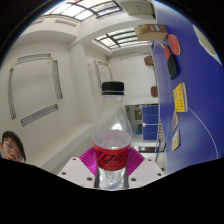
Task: Pour water
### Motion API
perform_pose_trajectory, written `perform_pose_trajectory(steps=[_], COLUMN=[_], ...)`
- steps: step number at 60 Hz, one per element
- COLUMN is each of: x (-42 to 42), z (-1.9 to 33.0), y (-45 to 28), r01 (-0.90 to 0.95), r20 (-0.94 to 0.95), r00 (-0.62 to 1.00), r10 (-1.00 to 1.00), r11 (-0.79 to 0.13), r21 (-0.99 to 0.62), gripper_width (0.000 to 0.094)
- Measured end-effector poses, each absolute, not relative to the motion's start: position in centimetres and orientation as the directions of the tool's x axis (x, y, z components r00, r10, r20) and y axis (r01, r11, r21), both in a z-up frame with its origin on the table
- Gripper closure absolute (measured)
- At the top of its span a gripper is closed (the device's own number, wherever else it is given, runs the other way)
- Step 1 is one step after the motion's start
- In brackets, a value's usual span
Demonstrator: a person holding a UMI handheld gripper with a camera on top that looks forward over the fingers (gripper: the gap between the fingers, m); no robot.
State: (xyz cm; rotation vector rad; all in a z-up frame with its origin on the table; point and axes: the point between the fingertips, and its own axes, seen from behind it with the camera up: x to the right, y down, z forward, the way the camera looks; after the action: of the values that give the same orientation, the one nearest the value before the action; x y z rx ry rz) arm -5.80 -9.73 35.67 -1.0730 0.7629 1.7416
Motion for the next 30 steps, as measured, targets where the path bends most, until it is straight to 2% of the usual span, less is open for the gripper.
perform_pose_trajectory(steps=[6, 12, 13, 14, 18, 20, 21, 30], x=[1.8, 6.3, 7.4, 7.9, 9.8, 10.2, 10.6, 10.0], z=[32.7, 28.6, 28.5, 27.4, 25.4, 25.1, 24.3, 24.4], y=[-9.5, -7.2, -9.9, -7.4, -7.4, -9.6, -7.1, -7.7], r01=[-0.874, -0.805, -0.788, -0.782, -0.728, -0.708, -0.711, -0.684], r20=[-0.84, -0.77, -0.754, -0.747, -0.692, -0.673, -0.678, -0.665], r00=[-0.44, -0.581, -0.606, -0.616, -0.684, -0.705, -0.702, -0.724], r10=[0.319, 0.263, 0.253, 0.248, 0.232, 0.224, 0.22, 0.183], r11=[-0.368, -0.323, -0.317, -0.308, -0.284, -0.275, -0.271, -0.311], r21=[0.317, 0.497, 0.527, 0.542, 0.624, 0.651, 0.649, 0.659], gripper_width=[0.0613, 0.0614, 0.0615, 0.0615, 0.0616, 0.0616, 0.0616, 0.0615])
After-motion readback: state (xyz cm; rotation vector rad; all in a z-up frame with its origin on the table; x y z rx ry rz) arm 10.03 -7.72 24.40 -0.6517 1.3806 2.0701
